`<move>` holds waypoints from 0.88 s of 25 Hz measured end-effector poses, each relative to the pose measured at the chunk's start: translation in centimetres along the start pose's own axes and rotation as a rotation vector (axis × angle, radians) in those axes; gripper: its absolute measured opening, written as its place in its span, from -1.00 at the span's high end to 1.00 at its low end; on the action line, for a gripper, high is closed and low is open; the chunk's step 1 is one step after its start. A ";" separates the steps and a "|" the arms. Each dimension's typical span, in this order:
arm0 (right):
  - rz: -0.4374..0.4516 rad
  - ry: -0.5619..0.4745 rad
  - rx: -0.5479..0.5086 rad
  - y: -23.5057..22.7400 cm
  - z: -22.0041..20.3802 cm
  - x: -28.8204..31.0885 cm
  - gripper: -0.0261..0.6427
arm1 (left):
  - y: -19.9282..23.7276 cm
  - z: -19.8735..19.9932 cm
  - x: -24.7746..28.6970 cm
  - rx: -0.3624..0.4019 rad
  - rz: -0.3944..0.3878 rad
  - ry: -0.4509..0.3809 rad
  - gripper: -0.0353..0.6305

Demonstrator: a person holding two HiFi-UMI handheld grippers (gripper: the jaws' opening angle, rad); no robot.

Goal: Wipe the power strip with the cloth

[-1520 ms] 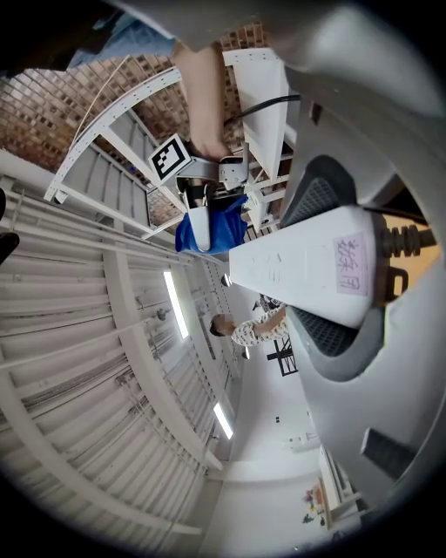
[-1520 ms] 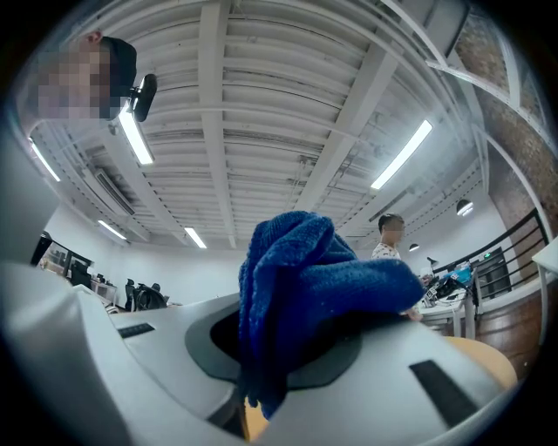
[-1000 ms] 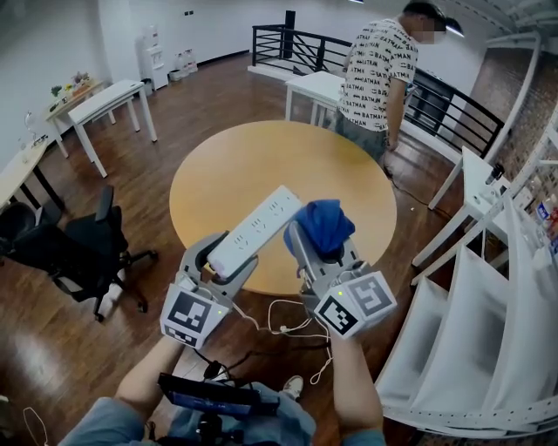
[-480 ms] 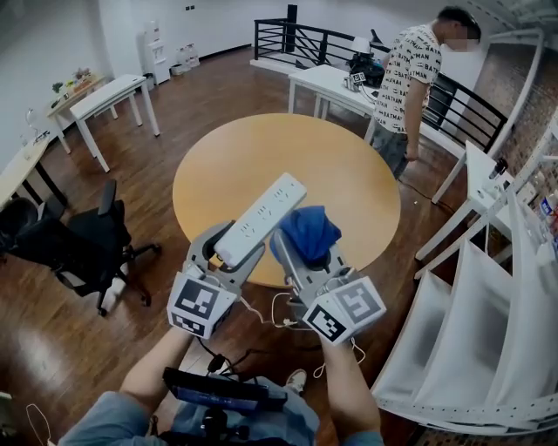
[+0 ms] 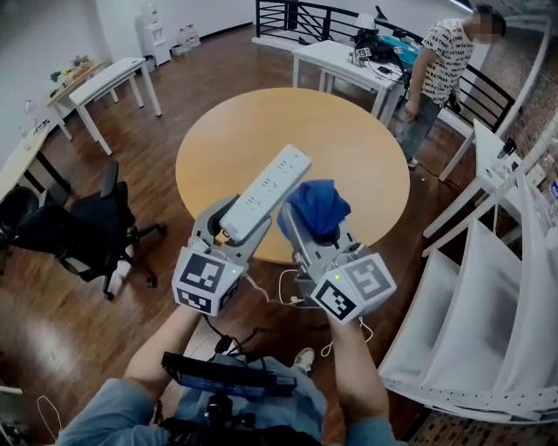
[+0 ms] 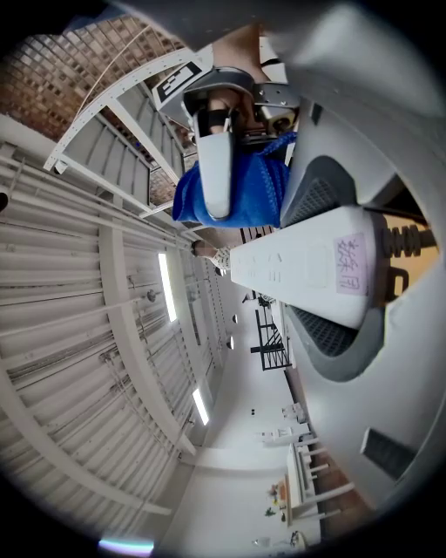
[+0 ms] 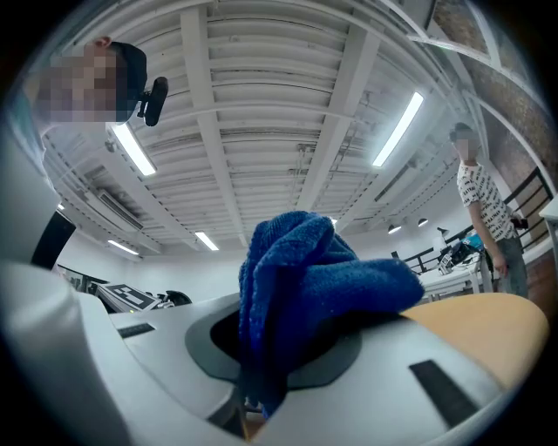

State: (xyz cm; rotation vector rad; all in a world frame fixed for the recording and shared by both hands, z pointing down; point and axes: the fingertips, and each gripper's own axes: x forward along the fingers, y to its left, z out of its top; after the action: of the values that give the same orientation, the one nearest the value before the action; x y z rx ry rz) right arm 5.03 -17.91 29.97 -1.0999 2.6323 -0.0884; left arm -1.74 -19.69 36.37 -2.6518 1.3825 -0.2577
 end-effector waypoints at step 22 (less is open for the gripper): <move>-0.084 0.073 0.051 -4.2 -6.1 -0.1 0.73 | 1.4 -17.1 4.5 -0.167 -0.007 0.280 0.06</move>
State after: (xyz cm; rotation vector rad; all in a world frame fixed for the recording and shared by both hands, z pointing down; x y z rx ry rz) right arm 6.28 -21.17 36.50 -1.2114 2.6316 -0.2166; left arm -3.95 -24.96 53.19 -2.8437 1.5355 -0.5571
